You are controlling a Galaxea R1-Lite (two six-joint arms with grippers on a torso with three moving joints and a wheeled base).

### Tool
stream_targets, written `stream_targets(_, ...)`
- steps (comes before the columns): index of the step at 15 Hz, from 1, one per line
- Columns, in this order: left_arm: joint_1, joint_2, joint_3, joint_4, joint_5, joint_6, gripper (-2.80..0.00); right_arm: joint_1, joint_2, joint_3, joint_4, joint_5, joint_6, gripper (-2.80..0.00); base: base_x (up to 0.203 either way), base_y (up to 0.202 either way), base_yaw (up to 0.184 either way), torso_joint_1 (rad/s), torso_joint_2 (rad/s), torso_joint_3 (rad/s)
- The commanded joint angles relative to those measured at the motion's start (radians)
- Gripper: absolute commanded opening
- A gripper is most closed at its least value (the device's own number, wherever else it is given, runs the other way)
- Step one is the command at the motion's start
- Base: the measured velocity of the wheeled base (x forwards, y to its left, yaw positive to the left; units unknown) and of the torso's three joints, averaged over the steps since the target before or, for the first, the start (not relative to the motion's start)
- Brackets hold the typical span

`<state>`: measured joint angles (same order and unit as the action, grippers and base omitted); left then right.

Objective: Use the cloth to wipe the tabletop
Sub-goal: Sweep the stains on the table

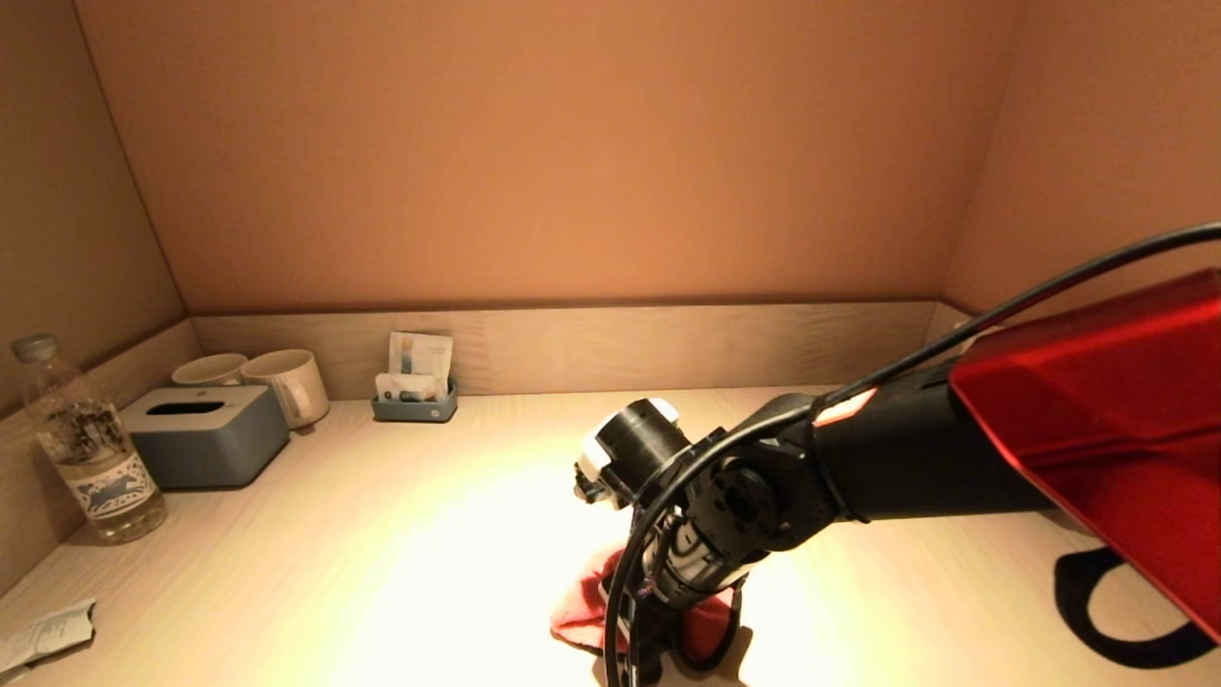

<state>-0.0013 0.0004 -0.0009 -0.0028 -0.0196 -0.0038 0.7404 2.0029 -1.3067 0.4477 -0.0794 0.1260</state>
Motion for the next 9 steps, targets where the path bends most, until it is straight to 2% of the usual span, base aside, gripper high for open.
stream_targets(1,0.001,0.000,0.001,-0.001,0.000,-0.001,-2.80,0.002,-0.066,0.020,-0.010,0.001,0.001,-2.80,0.000,0.000,0.000,0.000,0.00,0.000)
stream_targets(6,0.000,0.000,-0.001,-0.002,0.000,-0.001,-2.80,-0.069,-0.156,0.057,-0.010,0.011,0.001,-2.80,0.000,0.000,0.000,0.000,0.00,0.000)
stream_targets(9,0.001,0.000,0.001,-0.002,0.000,-0.001,-2.80,-0.191,-0.268,0.097,-0.010,0.010,-0.004,-2.80,0.000,0.000,0.000,0.000,0.00,0.000)
